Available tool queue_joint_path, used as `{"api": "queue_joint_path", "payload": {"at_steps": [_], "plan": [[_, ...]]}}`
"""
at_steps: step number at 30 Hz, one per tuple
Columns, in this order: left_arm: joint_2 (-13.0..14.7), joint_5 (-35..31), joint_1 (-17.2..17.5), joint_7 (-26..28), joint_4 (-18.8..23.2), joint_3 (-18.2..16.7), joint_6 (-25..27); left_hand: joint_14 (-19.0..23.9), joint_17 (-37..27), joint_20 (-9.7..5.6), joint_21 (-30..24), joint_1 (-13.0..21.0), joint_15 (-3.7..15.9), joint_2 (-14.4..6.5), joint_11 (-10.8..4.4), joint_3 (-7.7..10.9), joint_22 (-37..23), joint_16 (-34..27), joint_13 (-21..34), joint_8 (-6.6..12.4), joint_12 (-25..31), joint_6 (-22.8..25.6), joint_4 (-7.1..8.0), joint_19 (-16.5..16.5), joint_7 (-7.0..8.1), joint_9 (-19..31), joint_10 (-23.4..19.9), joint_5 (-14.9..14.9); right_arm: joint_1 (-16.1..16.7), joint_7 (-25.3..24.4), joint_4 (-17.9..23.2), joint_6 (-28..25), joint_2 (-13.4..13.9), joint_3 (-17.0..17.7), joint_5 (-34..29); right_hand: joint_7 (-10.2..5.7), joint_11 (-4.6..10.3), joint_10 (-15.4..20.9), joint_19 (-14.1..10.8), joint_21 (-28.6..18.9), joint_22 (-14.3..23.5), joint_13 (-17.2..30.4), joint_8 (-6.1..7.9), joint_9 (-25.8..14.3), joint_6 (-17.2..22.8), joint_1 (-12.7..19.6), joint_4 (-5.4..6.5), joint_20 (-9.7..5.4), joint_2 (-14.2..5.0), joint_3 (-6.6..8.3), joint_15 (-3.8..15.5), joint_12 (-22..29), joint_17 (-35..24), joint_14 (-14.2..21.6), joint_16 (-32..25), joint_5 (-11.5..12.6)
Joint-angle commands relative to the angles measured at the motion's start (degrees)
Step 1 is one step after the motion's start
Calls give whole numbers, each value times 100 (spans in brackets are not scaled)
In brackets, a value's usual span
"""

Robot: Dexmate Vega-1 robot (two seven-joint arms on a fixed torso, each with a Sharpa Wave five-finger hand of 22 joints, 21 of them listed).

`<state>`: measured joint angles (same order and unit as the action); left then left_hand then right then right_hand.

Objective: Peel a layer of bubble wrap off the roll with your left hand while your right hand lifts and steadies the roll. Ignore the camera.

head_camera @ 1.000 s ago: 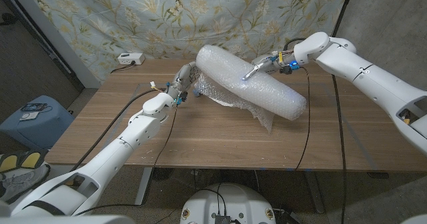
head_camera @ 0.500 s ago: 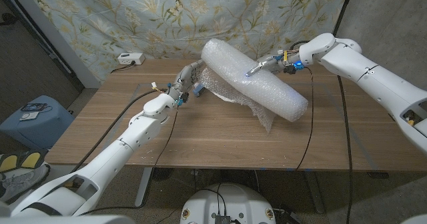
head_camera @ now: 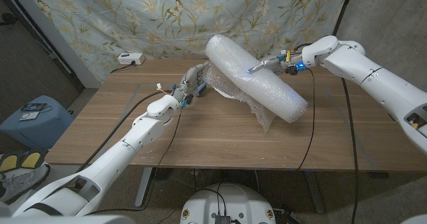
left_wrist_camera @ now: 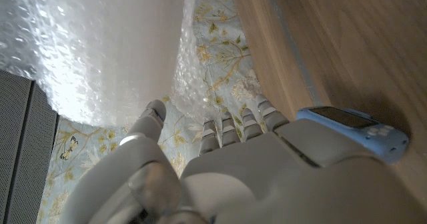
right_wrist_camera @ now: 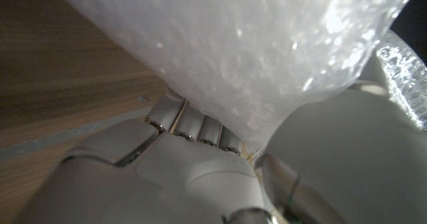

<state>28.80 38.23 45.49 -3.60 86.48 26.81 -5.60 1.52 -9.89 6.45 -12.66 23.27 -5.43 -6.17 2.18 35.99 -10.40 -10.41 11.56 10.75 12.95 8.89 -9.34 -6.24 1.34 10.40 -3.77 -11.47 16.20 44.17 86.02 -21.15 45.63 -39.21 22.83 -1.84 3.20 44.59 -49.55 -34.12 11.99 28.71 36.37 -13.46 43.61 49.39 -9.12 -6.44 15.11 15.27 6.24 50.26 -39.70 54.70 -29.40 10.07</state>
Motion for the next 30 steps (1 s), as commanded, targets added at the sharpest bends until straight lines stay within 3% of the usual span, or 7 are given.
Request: {"api": "queue_joint_path", "payload": {"at_steps": [1, 17, 30], "plan": [[-85, 147, -22, -267, -86, 98, 37, -15, -16, 3, 27, 78, -26, 11, 20, -25, -18, -10, 30, -10, -6, -27, 0, -9, -3, 18, -36, -5, -3, -306, -22, -155, -62, 20, 69, -97, 278, 355, 39, -50, -3, 239, 20, -20, 139, 1546, 85, -215, -1620, 51, 667, 54, -27, 242, 20, 16], [-196, 370, -118, -521, -298, 106, 102, 9, -17, 20, 15, 109, -72, 6, 39, -56, -21, -20, 33, -15, -6, -66, 3, -57, 34, 18, -36, -5, -161, -567, -552, -192, -372, -10, 114, -92, 283, 375, 58, -121, -11, 242, 1, -27, 154, 1559, 63, -219, -1622, 41, 677, 58, -81, 277, 67, 20], [-448, 630, -235, -864, -603, 174, 154, 60, -18, 98, -28, 147, -101, -5, 38, -81, -23, -34, 38, -5, -3, -65, 1, -189, 48, 19, -42, -7, -50, -847, -459, -345, -363, 110, 287, -95, 307, 406, 59, -180, -17, 253, -12, -33, 167, 1584, 50, -218, -1645, 48, 680, 72, -120, 309, 102, 27]]}}
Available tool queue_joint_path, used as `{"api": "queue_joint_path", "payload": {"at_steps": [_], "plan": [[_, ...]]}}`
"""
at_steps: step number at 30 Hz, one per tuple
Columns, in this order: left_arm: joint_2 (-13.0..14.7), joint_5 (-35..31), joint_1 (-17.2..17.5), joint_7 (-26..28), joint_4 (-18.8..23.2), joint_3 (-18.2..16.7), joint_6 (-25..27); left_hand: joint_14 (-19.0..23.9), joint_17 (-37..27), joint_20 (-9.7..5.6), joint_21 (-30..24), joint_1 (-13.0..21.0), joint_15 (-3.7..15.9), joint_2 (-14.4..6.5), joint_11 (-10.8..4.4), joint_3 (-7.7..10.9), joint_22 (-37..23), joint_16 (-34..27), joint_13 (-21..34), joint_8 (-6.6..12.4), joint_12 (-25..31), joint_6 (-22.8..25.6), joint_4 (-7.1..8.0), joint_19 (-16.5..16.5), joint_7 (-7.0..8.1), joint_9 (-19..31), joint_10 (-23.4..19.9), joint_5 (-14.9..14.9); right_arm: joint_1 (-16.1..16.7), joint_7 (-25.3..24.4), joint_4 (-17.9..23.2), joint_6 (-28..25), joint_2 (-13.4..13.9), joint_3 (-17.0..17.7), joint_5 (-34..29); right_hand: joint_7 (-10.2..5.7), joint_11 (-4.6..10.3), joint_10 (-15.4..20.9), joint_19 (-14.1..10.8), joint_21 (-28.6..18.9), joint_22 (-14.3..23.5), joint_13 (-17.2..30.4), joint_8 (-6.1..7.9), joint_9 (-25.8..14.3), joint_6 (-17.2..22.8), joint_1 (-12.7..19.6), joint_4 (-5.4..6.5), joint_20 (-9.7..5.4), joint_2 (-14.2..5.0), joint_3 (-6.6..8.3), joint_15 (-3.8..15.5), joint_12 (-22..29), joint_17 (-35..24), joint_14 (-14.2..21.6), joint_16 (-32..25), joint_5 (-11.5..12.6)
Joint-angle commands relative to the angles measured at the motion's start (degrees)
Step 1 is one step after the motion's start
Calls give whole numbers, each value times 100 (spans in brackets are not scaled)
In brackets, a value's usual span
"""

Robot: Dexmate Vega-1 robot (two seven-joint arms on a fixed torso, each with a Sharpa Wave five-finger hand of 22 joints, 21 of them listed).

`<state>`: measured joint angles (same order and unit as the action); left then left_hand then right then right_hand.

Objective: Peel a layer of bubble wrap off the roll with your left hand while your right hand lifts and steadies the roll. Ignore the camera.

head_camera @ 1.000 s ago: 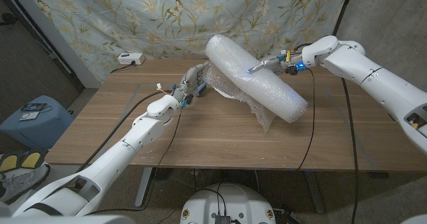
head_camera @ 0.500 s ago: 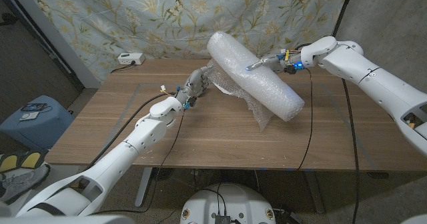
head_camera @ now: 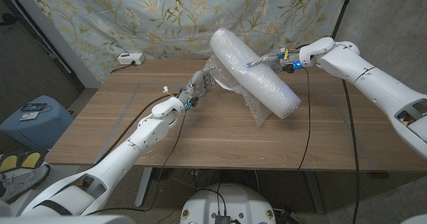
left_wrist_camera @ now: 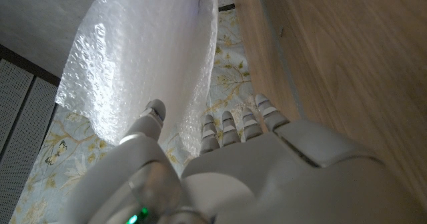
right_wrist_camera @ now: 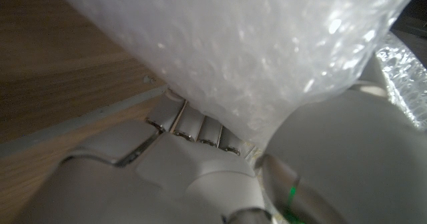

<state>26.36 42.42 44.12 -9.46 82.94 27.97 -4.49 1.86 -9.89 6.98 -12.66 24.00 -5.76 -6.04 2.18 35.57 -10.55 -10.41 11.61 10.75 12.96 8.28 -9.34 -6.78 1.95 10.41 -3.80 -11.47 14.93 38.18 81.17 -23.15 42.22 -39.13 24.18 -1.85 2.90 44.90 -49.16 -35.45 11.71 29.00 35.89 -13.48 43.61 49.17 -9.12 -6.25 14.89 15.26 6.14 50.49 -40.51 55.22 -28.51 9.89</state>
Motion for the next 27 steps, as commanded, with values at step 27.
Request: {"api": "queue_joint_path", "payload": {"at_steps": [27], "plan": [[-577, 574, -300, -828, -507, 313, 514, 576, -36, 369, -302, 504, -242, -17, 194, -79, -9, -117, 94, 13, 87, 14, -77, -1107, -197, 23, -238, -35, 436, -705, 609, -380, 109, 403, 688, -83, 347, 400, 11, -180, 2, 264, 17, -44, 216, 1638, 32, -230, -1629, 41, 687, 71, -128, 334, 73, 56]]}}
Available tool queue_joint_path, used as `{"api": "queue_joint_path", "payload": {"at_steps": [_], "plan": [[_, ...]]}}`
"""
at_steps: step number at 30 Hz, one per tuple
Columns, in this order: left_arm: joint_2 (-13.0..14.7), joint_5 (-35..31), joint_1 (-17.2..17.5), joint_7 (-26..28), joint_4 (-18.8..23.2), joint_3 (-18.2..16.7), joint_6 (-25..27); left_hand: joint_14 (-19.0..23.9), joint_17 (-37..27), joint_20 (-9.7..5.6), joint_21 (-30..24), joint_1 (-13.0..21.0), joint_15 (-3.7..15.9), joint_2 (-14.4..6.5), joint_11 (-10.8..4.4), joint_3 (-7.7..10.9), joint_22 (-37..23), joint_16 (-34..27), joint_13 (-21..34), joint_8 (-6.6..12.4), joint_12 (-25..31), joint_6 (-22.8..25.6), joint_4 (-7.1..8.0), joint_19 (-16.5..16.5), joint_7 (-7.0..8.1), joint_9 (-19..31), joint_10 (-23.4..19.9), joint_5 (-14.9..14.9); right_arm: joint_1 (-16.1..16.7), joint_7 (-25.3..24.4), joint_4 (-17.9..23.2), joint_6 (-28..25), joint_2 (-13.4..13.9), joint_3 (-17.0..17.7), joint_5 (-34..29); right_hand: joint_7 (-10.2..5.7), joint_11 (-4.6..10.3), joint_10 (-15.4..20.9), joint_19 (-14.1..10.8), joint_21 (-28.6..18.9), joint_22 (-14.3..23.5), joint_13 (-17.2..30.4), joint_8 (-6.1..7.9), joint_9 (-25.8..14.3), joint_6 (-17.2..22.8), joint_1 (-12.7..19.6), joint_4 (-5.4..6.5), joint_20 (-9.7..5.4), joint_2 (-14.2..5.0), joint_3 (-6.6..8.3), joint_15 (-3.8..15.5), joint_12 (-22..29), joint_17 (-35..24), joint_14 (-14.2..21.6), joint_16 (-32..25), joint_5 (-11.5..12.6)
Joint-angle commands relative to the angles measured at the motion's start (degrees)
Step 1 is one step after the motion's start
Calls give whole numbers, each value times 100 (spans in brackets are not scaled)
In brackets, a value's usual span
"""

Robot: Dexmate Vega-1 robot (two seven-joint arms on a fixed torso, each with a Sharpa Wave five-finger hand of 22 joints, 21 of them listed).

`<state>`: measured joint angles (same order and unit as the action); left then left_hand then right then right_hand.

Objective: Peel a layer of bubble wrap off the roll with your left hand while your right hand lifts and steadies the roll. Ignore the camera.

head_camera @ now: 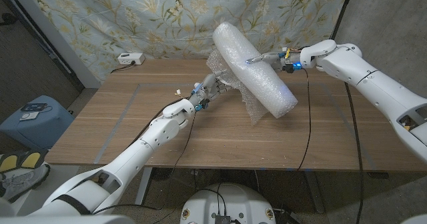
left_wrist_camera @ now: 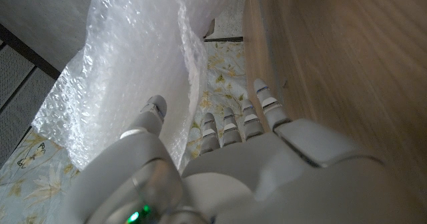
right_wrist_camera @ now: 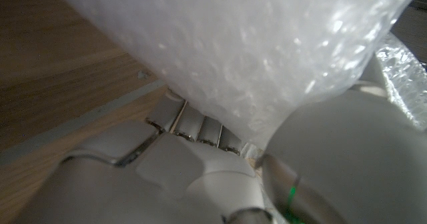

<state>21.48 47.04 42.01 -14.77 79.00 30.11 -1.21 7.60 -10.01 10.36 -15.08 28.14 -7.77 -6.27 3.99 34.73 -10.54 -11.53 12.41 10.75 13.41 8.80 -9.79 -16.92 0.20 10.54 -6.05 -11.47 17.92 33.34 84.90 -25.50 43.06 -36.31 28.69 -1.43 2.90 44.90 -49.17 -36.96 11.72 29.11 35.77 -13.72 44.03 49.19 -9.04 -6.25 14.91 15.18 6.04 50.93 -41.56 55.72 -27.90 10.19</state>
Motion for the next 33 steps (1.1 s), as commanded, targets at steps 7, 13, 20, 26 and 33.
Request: {"api": "queue_joint_path", "payload": {"at_steps": [7, 13, 20, 26, 33], "plan": [[-59, 127, -113, -397, -120, 123, 280, -13, -27, 50, -52, 138, -80, 7, 41, -1, -11, 13, 22, -9, 27, -108, -32, -103, -19, 10, 29, -37, 142, -332, 281, -221, 3, 121, 302, -130, 349, 415, 13, -62, -1, 270, 23, -23, 180, 1644, 22, -228, -1636, 50, 696, 40, -46, 310, 27, 29], [-88, 134, -148, -437, -182, 130, 307, -11, -29, 54, -47, 174, -99, 9, 65, -8, -12, 20, 29, -11, 22, -130, -30, -114, -26, 10, 46, -39, 121, -354, 234, -243, -30, 118, 360, -116, 357, 403, 12, -90, -4, 266, 18, -25, 186, 1654, 18, -230, -1635, 51, 692, 30, -61, 323, 45, 31], [-160, 80, -131, -73, -166, 74, 312, 660, -57, -26, -193, 602, 90, -38, 15, -50, -34, -146, 109, 142, 264, 362, -30, -651, -234, 18, -548, -59, 77, -302, 88, -219, -90, 99, 421, -116, 345, 431, 15, -121, -6, 259, 13, -28, 197, 1669, 11, -232, -1634, 54, 698, 33, -79, 337, 66, 32], [-244, 104, -50, 460, -40, -22, 401, 1824, -135, -220, -523, 1210, 463, -124, -218, -127, -62, -510, 261, 318, 658, 1278, -47, -1532, -432, 29, -1607, -83, 36, -259, -39, -231, -163, 84, 485, -104, 330, 439, 24, -149, -8, 260, 5, -31, 200, 1674, 13, -235, -1637, 54, 692, 33, -96, 355, 83, 32], [-261, 138, -119, 429, -137, -15, 471, 2093, -188, -286, -651, 1478, 540, -134, -319, -205, -71, -635, 342, 334, 761, 1537, -48, -1815, -438, 34, -1916, -84, 18, -158, -193, -315, -258, 117, 689, -99, 342, 425, 30, -176, -10, 281, -6, -34, 192, 1678, 16, -232, -1643, 56, 695, 37, -110, 367, 103, 33]]}}
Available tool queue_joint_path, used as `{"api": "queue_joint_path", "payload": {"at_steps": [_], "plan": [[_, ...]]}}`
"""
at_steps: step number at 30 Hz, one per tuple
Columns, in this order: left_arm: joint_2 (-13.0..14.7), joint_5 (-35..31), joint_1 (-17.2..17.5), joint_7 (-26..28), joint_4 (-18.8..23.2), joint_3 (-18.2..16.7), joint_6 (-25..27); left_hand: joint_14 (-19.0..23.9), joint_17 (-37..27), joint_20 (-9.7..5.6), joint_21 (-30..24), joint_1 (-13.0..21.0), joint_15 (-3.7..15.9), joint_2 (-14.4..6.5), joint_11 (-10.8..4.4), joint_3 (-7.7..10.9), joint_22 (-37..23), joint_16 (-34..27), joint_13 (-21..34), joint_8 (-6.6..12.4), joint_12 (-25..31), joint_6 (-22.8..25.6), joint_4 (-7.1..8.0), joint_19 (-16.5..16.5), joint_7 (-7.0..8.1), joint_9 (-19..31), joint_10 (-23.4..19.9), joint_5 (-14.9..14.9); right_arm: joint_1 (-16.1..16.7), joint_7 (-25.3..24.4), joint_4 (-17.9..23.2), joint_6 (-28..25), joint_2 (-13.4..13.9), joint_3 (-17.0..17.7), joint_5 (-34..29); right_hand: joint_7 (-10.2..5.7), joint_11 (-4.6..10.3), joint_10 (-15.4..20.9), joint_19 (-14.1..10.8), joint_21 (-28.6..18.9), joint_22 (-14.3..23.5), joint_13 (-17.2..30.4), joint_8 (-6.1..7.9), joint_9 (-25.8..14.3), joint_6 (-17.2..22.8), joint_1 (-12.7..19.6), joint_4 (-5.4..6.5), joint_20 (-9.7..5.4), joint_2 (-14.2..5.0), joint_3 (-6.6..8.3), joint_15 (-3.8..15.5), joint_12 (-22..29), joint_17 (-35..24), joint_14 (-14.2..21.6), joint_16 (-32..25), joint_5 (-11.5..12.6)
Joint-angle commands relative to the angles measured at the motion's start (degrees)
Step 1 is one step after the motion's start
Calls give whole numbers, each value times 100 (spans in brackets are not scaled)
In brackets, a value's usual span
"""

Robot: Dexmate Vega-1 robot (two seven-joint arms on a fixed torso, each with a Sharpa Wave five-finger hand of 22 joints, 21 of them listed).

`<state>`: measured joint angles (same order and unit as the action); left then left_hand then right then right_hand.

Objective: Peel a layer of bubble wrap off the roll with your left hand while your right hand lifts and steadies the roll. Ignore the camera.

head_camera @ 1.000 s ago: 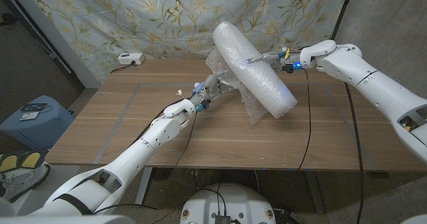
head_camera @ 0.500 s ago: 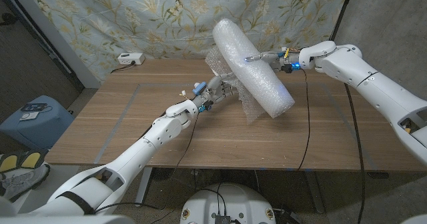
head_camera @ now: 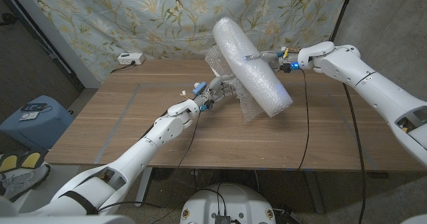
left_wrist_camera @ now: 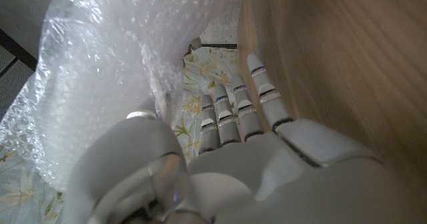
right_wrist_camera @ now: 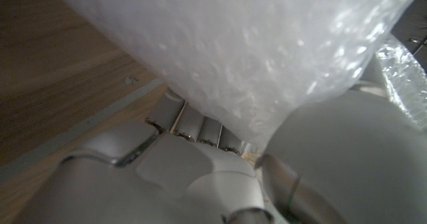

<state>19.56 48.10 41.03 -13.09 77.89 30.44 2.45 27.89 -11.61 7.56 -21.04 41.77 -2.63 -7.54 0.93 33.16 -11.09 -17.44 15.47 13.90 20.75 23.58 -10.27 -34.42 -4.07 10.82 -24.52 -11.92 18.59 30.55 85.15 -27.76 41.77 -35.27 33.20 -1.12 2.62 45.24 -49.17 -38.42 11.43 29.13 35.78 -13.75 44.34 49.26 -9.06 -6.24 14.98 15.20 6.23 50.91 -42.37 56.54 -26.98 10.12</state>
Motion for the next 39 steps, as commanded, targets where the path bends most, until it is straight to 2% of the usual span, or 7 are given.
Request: {"api": "queue_joint_path", "payload": {"at_steps": [1, 19, 21, 35, 36, 37, 39], "plan": [[-71, 32, -27, 261, -35, -49, 106, 66, -33, -11, -60, 128, 35, -3, -14, -61, -17, -48, 43, 17, 29, 72, 4, -73, -5, 7, -80, -37, -55, 144, -233, -87, -134, 6, 249, -124, 366, 376, 32, -35, 18, 287, -9, -31, 160, 1669, 19, -232, -1649, 52, 674, 38, -32, 288, 14, 39], [-81, 70, -69, 220, -59, -37, 206, 62, -35, -16, -63, 205, 53, 39, -43, -138, -17, -18, 105, -35, 6, 119, 50, -45, 12, 10, -87, -43, 64, 252, -483, -133, -326, 80, 669, -100, 325, 297, 77, -118, 7, 256, -70, -40, 86, 1627, 40, -205, -1645, 34, 673, -23, -43, 277, 127, 37], [-79, 76, -68, 222, -48, -31, 229, 57, -39, -9, -60, 205, 40, 29, -4, -144, -17, -14, 111, -47, -2, 106, 63, -35, 5, 10, -75, -44, 81, 245, -503, -130, -329, 84, 687, -98, 305, 306, 77, -126, 6, 254, -73, -40, 86, 1624, 42, -205, -1645, 31, 672, -22, -45, 284, 131, 36], [-82, 66, -90, 223, -15, -8, 269, 59, -38, 19, -70, 230, 29, 23, -6, -173, -15, 23, 156, -94, -25, 110, 87, -36, 4, 12, -81, -54, 155, 171, -532, -199, -348, 119, 821, -90, 331, 300, 84, -188, -2, 258, -92, -45, 97, 1620, 43, -198, -1656, 28, 669, -30, -66, 316, 175, 40], [-84, 60, -75, 290, 18, -12, 283, 74, -38, 15, -75, 240, 55, 29, -18, -181, -15, 23, 164, -90, -22, 141, 82, -46, 13, 13, -103, -54, 160, 142, -530, -227, -354, 128, 839, -92, 326, 306, 81, -193, -3, 258, -94, -45, 95, 1620, 41, -196, -1649, 26, 670, -29, -67, 313, 181, 40], [-88, 41, -29, 452, 102, -27, 299, 240, -37, -6, -102, 279, 82, 11, -147, -186, -14, -24, 193, 24, 34, 494, 76, -98, 5, 23, -285, -56, 164, 146, -533, -201, -350, 119, 822, -84, 324, 304, 80, -197, -4, 255, -94, -45, 100, 1615, 41, -195, -1644, 22, 666, -32, -68, 313, 184, 39], [-98, 58, 28, 632, 200, -57, 340, 735, -36, -127, -204, 391, 306, -4, -362, -188, -12, -186, 263, 178, 239, 1036, 56, -314, 66, 37, -874, -58, 180, 132, -546, -193, -355, 124, 833, -83, 322, 288, 86, -205, -5, 259, -102, -46, 88, 1609, 43, -191, -1642, 20, 664, -37, -71, 309, 195, 39]]}}
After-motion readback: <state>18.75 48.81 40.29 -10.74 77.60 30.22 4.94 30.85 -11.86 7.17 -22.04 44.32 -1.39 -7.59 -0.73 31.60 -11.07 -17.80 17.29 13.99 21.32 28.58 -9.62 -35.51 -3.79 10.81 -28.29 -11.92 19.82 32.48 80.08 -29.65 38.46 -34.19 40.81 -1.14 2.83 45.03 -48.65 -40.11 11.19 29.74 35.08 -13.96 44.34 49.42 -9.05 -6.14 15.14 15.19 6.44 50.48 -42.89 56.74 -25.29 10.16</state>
